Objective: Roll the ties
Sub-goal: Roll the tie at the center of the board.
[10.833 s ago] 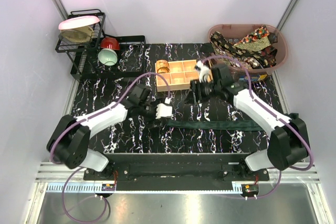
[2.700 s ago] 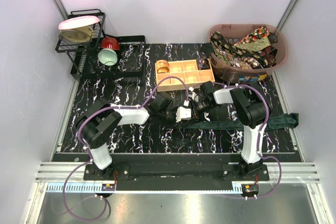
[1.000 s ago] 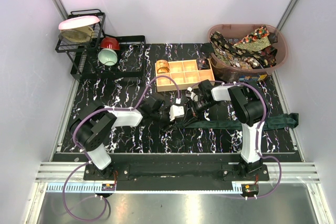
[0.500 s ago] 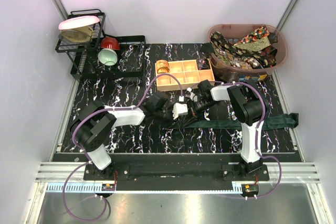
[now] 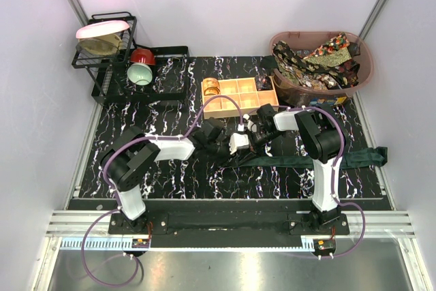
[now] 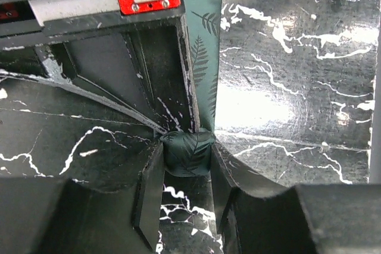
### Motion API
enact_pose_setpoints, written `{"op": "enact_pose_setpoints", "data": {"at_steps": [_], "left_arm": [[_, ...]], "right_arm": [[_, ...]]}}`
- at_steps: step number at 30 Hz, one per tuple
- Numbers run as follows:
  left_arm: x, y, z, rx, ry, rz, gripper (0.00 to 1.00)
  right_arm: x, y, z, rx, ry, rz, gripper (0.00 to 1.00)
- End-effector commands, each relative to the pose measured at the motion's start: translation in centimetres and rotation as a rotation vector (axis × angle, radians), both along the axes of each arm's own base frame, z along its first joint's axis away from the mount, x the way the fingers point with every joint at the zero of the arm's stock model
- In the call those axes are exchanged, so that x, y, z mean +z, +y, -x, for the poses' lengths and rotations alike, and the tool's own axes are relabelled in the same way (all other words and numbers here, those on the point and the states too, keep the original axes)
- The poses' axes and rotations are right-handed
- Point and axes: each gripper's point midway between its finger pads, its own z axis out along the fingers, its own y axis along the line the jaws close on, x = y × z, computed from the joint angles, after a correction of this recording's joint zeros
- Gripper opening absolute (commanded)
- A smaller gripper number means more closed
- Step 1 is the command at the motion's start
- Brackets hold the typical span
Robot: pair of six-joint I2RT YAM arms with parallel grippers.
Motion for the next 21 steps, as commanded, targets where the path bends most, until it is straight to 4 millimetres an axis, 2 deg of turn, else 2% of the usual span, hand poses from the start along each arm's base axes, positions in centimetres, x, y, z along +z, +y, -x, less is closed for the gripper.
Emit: {"op": "enact_pose_setpoints", "data": {"at_steps": [1, 3, 9, 13, 16, 19, 21], "left_arm": [[-3.1, 0.8, 0.7, -0.010, 0.013, -0.105, 0.36], [-3.6, 1.5, 0.7, 0.002, 0.013, -0.156, 0.35], [-4.4, 3.1, 0.6, 0.011, 0.030, -0.304, 0.30], [-4.2, 2.6, 0.6, 0.002, 0.015, -0.320, 0.26], [-4.4, 2.5, 0.5, 0.008, 0.032, -0.342, 0.26], [-4.3, 2.5, 0.6, 0.006, 0.030, -0.361, 0.27], [-4.1, 2.5, 0.4, 0.012, 0.028, -0.381, 0.27]], "right_arm": [[-2.6, -0.2, -0.7, 0.011, -0.095, 0.081, 0.00], [-1.9, 0.1, -0.8, 0.008, -0.098, 0.052, 0.00], [1.4, -0.2, -1.5, -0.032, -0.112, 0.005, 0.15], [3.6, -1.3, -2.1, -0.057, -0.118, -0.025, 0.22], [4.6, -2.3, -2.3, -0.079, -0.118, -0.040, 0.26], [4.9, -2.2, -1.9, -0.087, -0.108, -0.074, 0.33], [4.6, -1.9, -2.1, -0.100, -0.101, -0.091, 0.34]]}}
